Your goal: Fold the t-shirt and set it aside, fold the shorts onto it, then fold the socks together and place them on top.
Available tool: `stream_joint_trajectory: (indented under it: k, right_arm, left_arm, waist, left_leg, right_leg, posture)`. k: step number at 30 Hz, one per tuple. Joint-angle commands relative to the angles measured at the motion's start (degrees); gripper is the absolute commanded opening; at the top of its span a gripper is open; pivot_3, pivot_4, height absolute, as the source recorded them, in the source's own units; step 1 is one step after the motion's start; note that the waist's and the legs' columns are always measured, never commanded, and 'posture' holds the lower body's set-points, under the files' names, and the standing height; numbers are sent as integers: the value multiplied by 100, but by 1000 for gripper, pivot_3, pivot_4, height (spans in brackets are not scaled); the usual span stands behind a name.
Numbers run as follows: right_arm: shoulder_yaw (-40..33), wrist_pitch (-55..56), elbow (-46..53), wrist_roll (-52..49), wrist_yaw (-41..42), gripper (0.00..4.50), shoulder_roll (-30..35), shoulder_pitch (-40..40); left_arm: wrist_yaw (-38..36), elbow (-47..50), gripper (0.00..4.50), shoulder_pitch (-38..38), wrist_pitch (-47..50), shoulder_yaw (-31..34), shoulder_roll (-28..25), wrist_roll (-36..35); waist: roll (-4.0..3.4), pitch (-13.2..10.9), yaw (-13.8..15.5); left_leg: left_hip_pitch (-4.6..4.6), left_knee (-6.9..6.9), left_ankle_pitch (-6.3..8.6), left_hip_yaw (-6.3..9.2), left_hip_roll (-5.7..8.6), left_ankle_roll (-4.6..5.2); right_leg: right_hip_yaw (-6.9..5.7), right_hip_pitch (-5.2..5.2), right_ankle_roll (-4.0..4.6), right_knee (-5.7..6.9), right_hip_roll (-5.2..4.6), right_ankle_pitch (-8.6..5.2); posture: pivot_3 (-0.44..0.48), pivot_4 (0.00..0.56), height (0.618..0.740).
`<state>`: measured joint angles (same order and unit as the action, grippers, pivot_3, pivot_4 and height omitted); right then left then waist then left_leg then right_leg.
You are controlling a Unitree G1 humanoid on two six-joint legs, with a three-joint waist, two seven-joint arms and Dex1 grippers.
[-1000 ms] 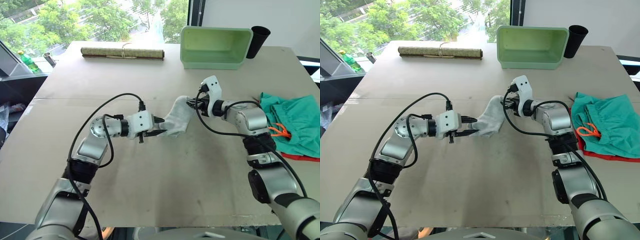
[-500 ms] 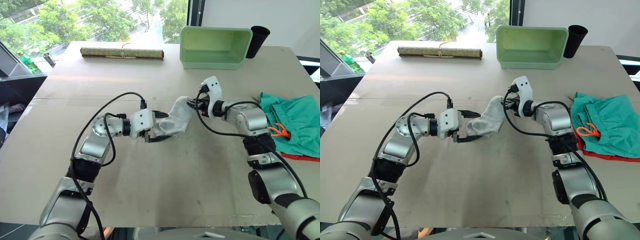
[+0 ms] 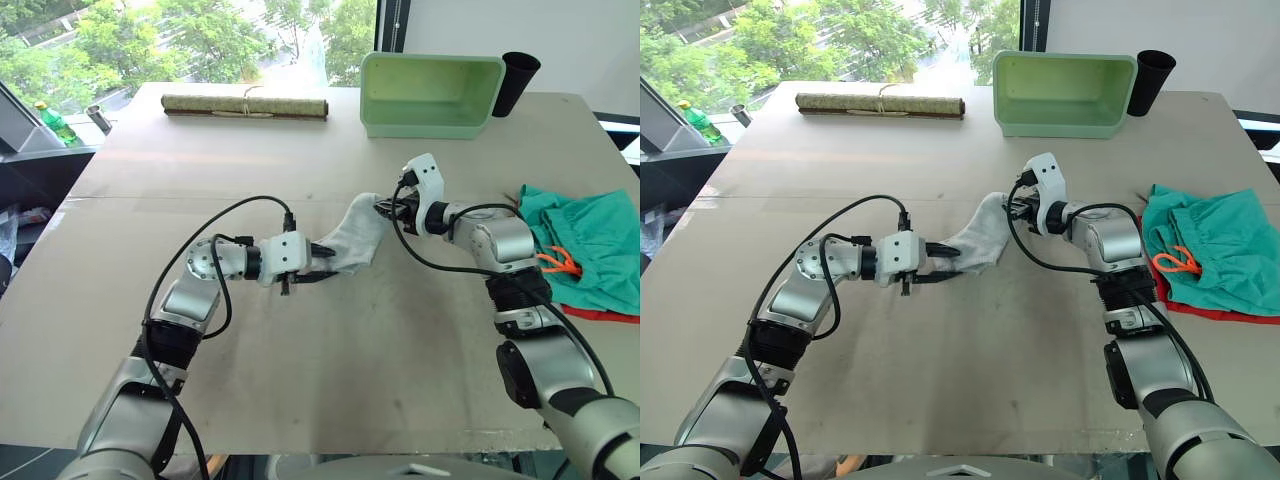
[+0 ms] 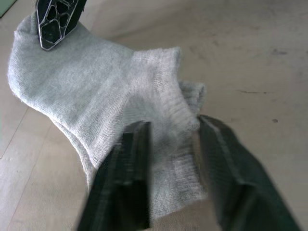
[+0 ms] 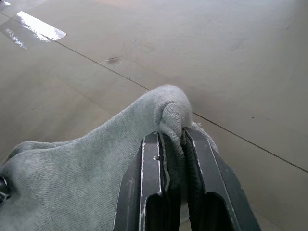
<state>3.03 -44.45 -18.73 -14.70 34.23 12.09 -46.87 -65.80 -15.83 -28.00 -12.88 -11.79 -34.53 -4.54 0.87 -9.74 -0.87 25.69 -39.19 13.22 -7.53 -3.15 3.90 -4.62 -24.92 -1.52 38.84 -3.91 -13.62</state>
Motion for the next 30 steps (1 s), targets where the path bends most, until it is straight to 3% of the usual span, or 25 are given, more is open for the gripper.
stream_joint_trajectory:
  k: [1,8,13,30]
  right_arm:
    - [-94,97,221,-61,-21,0,37,-39]
    - [-58,128,210,-35,-9,0,36,-25]
    - [-65,145,181,-28,-13,0,37,-41]
    - [82,132,250,56,60,0,100,3]
  left_arm:
    - [48,128,103,-95,-18,140,47,-153]
    - [-21,496,103,-21,341,345,-9,-539]
    - [-146,515,103,-18,400,558,-368,-583]
    - [-385,901,103,411,756,510,-464,-672]
  waist:
    - [0,0,-2]
    - [0,0,-5]
    - [0,0,-14]
    - [0,0,-9]
  left_leg:
    - [0,0,0,0,0,0]
    - [0,0,0,0,-1,0]
    - [-1,0,0,1,-2,0]
    - [0,0,0,1,-2,0]
  right_leg:
    - [0,0,0,0,0,0]
    - [0,0,0,0,0,0]
    - [0,0,0,0,1,0]
    - [-1,0,0,0,1,0]
  posture:
    - [0,150,740]
    - [0,150,740]
    - [0,150,740]
    - [0,150,740]
